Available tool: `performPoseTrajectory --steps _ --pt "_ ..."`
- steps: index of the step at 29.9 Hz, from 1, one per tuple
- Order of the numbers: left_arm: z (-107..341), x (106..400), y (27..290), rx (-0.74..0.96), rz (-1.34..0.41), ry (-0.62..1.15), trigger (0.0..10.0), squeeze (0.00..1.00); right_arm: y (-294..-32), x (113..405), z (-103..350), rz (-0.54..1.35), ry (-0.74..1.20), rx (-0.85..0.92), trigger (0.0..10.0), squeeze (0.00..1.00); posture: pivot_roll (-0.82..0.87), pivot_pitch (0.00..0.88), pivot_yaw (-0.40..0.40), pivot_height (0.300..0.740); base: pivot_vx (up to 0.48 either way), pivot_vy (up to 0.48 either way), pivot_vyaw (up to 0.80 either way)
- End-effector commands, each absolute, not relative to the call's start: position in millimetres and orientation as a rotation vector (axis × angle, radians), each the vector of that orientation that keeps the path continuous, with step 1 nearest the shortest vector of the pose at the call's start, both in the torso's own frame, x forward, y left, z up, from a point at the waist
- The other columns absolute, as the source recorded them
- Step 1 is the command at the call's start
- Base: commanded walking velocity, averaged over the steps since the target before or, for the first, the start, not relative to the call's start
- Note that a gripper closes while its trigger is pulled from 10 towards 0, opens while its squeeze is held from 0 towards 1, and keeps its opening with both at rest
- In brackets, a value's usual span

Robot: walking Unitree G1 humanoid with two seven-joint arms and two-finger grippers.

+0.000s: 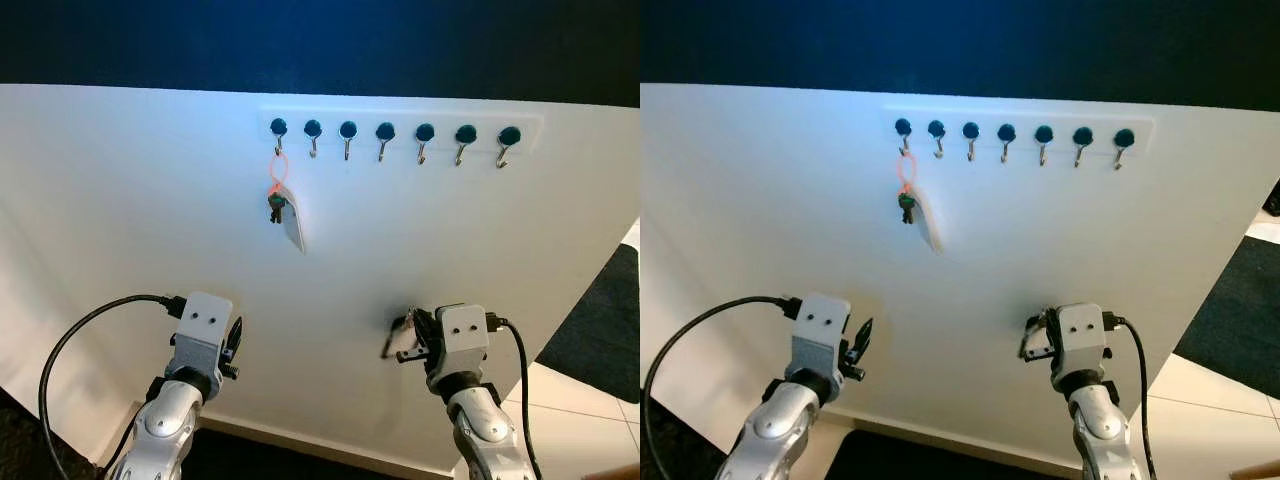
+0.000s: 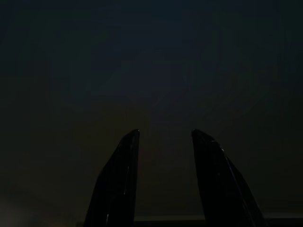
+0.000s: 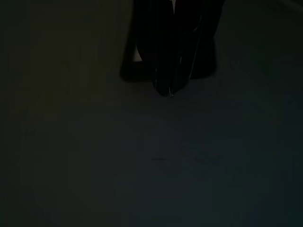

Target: Hang keys on a hook

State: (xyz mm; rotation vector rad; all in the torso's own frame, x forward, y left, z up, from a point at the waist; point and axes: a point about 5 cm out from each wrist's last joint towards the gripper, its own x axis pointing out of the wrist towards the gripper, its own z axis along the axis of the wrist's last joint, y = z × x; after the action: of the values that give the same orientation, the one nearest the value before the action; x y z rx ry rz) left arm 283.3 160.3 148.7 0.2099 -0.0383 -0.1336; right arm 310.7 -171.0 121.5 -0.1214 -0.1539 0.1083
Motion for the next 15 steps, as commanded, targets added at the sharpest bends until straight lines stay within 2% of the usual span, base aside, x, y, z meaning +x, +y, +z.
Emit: performPoseTrajectory --steps 1,9,15 --pt "144 281 162 0.224 -0.135 -0.019 10.0 0.0 -172 309 117 0.107 -0.144 -0.121 10.0 0.0 0.06 0.123 0.077 0.74 0.0 0.0 0.0" --pt "146 281 162 0.233 -0.134 -0.032 10.0 0.0 -172 309 120 0.108 -0.159 -0.13 10.0 0.0 0.05 0.127 0.08 0.74 0.0 0.0 0.0" --pt "173 281 167 0.223 -0.113 -0.116 10.0 0.0 -176 302 134 0.116 -0.213 -0.166 10.0 0.0 0.05 0.136 0.08 0.74 0.0 0.0 0.0"
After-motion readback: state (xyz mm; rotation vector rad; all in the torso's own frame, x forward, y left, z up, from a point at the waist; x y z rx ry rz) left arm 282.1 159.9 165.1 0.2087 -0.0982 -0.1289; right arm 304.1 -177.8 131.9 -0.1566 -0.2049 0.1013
